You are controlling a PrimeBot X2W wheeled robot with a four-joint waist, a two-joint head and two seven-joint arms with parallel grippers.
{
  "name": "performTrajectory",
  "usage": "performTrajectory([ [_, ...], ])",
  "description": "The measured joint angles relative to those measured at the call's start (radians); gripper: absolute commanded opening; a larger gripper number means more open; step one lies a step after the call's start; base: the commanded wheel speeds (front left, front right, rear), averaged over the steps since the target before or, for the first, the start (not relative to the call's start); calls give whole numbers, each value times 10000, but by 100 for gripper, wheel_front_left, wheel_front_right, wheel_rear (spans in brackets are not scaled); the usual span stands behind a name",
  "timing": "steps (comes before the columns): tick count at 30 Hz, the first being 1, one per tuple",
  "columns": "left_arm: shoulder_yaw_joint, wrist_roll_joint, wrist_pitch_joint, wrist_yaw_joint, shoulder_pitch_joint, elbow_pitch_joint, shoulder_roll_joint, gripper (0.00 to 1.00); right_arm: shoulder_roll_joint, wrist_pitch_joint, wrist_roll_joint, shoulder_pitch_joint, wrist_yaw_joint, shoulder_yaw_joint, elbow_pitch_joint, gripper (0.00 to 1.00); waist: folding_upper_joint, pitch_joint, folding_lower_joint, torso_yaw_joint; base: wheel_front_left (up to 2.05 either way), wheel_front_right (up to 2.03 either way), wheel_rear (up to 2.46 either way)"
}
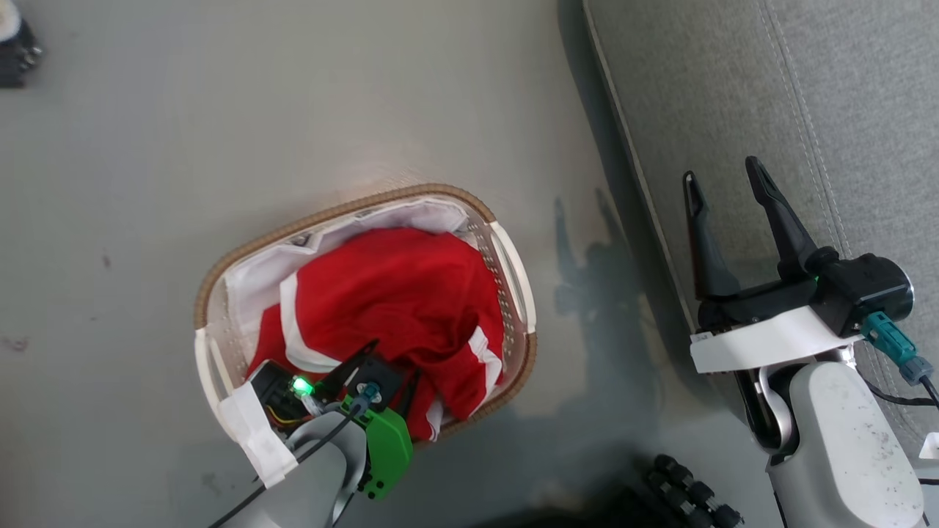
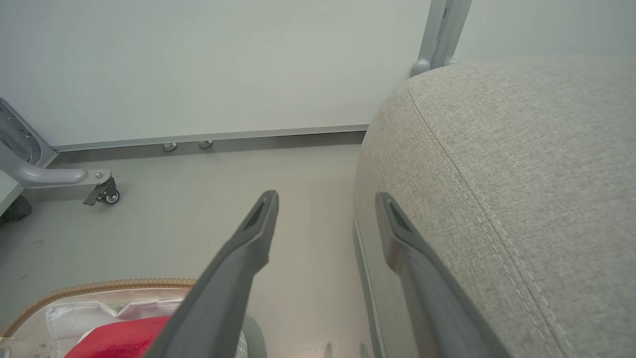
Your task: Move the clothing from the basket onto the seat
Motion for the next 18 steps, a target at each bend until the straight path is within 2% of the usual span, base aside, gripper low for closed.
performTrajectory([
  [14, 54, 46, 0, 263, -895, 568, 359, 100, 2, 0, 395, -404, 0, 288, -105, 100, 0, 1555, 0, -856, 0, 0, 0],
  [15, 71, 40, 2, 268, -956, 660, 360, 90, 2, 0, 408, -424, 0, 297, -102, 100, 0, 1613, 0, -900, 0, 0, 0],
  [16, 75, 36, 2, 274, -1011, 729, 360, 49, 2, 0, 426, -445, 0, 299, -98, 100, 0, 1652, 0, -933, 0, 0, 0],
  [18, 104, -19, 2, 286, -1100, 828, 360, 14, 2, 0, 456, -516, 0, 295, -82, 100, 0, 1720, 0, -993, 0, 0, 0],
])
